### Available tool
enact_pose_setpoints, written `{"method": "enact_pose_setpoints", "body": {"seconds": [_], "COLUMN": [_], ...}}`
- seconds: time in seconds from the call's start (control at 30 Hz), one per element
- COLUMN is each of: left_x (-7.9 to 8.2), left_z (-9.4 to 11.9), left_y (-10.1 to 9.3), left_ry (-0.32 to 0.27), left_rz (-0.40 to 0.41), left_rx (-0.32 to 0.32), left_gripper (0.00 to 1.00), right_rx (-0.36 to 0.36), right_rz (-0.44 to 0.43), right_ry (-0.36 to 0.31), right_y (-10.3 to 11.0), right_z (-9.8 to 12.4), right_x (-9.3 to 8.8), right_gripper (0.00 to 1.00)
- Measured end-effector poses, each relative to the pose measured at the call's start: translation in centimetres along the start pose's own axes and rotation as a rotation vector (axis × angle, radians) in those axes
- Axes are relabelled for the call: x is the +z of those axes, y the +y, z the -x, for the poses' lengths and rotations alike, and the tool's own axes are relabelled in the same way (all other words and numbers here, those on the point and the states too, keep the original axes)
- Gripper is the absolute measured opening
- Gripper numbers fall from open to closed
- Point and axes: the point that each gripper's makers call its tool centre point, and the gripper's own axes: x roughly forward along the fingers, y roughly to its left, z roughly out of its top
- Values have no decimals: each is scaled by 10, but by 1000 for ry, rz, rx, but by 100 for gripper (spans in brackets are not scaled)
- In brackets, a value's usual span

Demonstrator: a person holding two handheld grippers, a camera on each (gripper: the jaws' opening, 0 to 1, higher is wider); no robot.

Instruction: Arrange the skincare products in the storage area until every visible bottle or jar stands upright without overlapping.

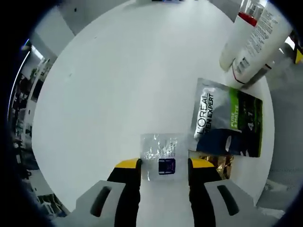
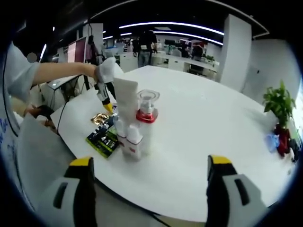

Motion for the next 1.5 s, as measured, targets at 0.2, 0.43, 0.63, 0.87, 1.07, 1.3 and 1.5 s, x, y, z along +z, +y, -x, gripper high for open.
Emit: {"method": "enact_pose_setpoints", "body": {"seconds": [0.2, 0.43, 0.63, 0.87, 1.07, 1.3, 1.5], "left_x": [2, 0, -2, -5, -7, -13, -22], "left_z": [0, 4, 8, 18, 25, 33, 38], "left_y": [-2, -6, -7, -14, -23, -40, -54], "left_ry": [4, 10, 15, 25, 34, 31, 40], "left_rz": [-35, -87, -95, -115, -125, -123, -128], "left_rx": [-8, -18, -15, -13, -15, -27, -36], "left_gripper": [37, 37, 36, 36, 36, 36, 36], "right_rx": [-5, -5, -1, -1, 1, 8, 16], "right_rz": [-3, 2, 8, 9, 13, 25, 34], "right_ry": [-1, -2, -5, -8, -18, -24, -27], "right_y": [-1, -2, 0, 0, 1, 3, 6], "right_z": [1, 1, 0, 0, 1, 0, 0], "right_x": [0, 1, 3, 3, 7, 10, 13], "right_gripper": [100, 100, 100, 100, 100, 100, 100]}}
